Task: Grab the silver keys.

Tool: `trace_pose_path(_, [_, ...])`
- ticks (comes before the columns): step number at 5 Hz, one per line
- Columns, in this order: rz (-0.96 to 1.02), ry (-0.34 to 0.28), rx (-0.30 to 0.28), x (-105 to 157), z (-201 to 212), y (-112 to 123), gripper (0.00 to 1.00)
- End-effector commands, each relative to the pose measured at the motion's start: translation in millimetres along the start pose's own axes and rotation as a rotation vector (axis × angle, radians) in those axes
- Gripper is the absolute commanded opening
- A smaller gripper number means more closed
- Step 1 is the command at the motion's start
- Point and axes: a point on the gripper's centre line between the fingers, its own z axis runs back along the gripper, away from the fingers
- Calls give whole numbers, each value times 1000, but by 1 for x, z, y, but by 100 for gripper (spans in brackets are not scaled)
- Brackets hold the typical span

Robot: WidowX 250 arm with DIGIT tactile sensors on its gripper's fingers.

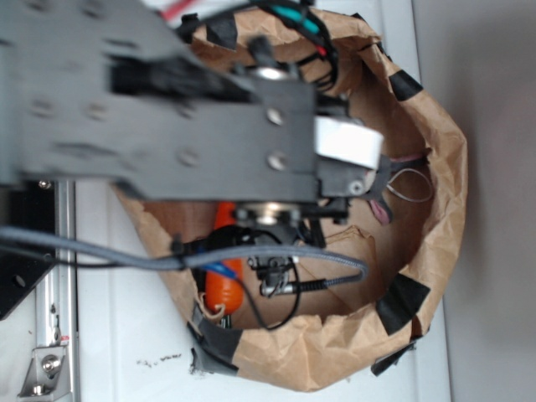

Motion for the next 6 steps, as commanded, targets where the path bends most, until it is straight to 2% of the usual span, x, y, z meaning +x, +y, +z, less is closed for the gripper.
trace_pose_path(1, [-33, 35, 85, -11, -18, 10, 100])
trace_pose_path(6, [-58, 39, 78, -14, -24, 10, 100])
